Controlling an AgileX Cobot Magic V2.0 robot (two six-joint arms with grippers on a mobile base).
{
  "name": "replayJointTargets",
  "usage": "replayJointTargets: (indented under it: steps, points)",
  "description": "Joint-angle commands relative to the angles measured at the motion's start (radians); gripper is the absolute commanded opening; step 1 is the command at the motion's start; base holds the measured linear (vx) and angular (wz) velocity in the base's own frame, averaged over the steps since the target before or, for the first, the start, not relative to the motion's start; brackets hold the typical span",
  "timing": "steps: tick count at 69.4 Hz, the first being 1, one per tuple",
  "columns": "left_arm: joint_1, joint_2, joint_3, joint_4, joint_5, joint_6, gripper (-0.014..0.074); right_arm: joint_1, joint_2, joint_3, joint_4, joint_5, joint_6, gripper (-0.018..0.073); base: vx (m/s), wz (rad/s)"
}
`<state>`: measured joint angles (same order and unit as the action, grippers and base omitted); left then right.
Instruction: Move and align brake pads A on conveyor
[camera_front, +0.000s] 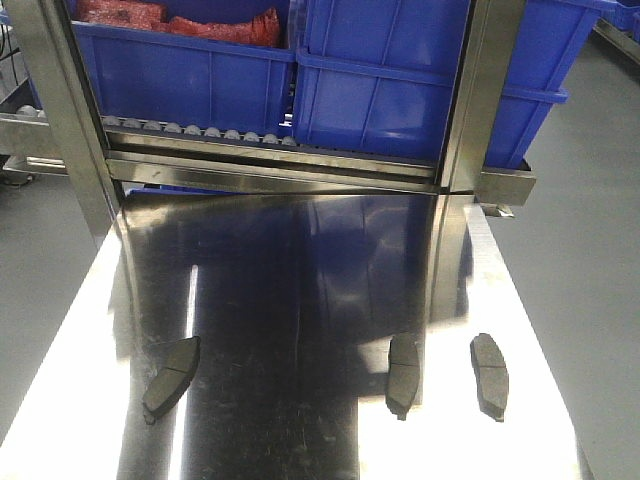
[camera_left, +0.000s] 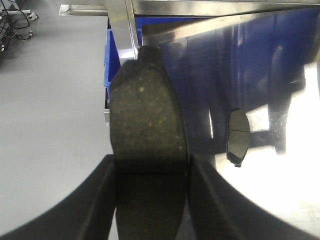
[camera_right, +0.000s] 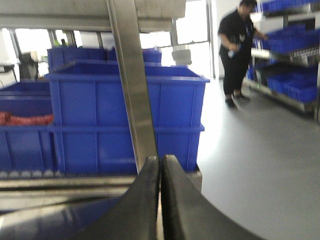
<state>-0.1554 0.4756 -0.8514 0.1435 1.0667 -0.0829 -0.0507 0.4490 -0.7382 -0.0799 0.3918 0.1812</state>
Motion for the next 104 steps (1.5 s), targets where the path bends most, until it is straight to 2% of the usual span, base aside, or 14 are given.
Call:
replayJointTargets:
  steps: [1,8,14,32,42,76,104]
  points:
    - [-0.004,0.005,-0.023,0.012,-0.081,-0.005,-0.0006,-0.008,0.117,-0.09,0.004,0.012,0.0,-0.0007,0.0,0.0]
    - [-0.004,0.005,-0.023,0.012,-0.081,-0.005,-0.0006,-0.008,0.242,-0.149,0.007,0.122,0.0,0.0021,0.0,0.0]
    - [-0.004,0.005,-0.023,0.012,-0.081,-0.005,-0.0006,-0.008,0.343,-0.197,0.035,0.211,-0.022,0.009,0.0,0.0]
    - [-0.004,0.005,-0.023,0.012,-0.081,-0.005,-0.0006,-0.008,0.561,-0.304,0.08,0.342,-0.083,0.0458,0.0,0.0]
    - [-0.004,0.005,-0.023,0.012,-0.081,-0.005,-0.0006,-0.008,0.65,-0.317,0.086,0.356,-0.082,0.0583,0.0,0.0]
    - [-0.004,0.005,-0.023,0.012,-0.081,-0.005,-0.0006,0.137,0.996,-0.317,0.08,0.438,-0.09,0.0594,0.0,0.0]
    - [-0.004,0.005,-0.023,0.012,-0.081,-0.005,-0.0006,0.228,1.185,-0.317,0.096,0.436,-0.065,0.0594,0.0,0.0]
